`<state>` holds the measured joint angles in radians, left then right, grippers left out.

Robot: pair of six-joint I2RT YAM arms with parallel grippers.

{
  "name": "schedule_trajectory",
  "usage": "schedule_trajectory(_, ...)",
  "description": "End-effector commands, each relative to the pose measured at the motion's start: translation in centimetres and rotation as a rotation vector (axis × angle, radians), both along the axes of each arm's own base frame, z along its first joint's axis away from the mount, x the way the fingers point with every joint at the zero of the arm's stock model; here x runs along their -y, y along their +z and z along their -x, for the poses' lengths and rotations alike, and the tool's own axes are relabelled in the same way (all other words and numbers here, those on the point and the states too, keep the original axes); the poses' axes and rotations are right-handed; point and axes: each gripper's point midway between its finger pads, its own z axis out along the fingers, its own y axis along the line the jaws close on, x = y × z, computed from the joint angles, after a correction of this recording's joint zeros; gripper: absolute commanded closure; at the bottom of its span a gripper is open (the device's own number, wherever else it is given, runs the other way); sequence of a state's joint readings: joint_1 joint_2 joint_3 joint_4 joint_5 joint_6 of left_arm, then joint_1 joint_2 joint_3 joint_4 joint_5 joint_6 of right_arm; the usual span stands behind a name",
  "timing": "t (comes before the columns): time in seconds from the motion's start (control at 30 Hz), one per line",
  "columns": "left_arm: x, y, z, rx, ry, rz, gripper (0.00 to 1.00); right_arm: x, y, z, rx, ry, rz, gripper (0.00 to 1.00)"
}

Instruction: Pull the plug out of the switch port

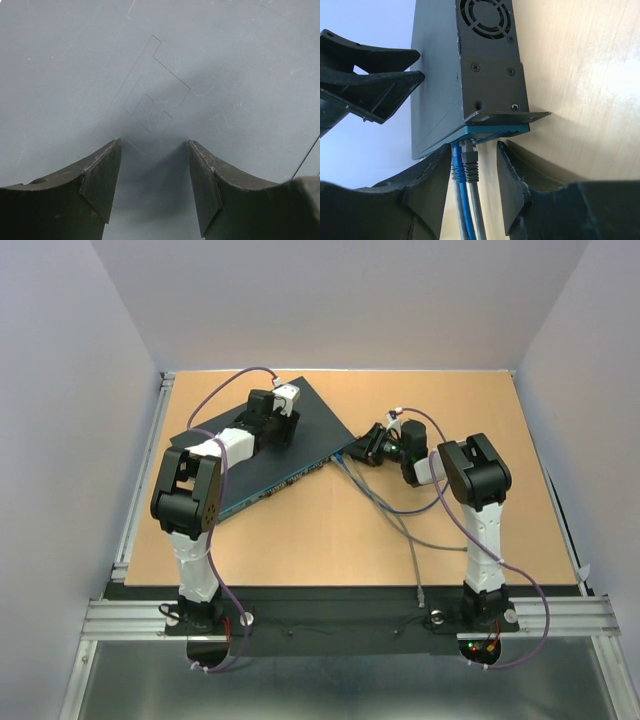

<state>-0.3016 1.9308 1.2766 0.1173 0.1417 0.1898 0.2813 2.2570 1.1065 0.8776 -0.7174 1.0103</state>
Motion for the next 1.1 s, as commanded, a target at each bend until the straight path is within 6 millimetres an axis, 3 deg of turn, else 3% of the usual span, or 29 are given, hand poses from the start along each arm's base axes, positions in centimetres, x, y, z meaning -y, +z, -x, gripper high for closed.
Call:
schedule_trajectory(0.0, 0.2, 1.7, -0.2, 0.043, 0.0, 0.007, 0.34, -0.3, -0.7, 0.2, 0.002, -0.004, 0.003, 0.54)
schedule_trajectory(0.43, 0.0, 1.5, -0.1, 0.042, 0.008, 0.009, 0.34, -0.2, 0.2, -0.1, -0.016, -0.036, -0.016, 0.75)
schedule_trajectory(0.53, 0.0, 1.6, -0.1, 0.043, 0.013, 0.009, 0.34, -0.2, 0.4, 0.0, -0.029, -0.036, -0.025, 0.9)
schedule_trajectory(0.57, 0.0, 1.6, -0.2, 0.045, 0.016, 0.009, 0.34, -0.1, 0.2, 0.2, -0.034, -0.038, -0.022, 1.0)
schedule_trajectory(0.8, -0.3, 1.5, -0.2, 0.043, 0.038, 0.003, 0.34, 0.2, 0.7, 1.5, -0.051, -0.03, -0.01, 0.99)
schedule_trajectory(1.07, -0.4, 2.2, -0.5, 0.059, 0.043, 0.002, 0.34, 0.7, -0.6, 3.1, -0.068, 0.019, 0.087, 1.0)
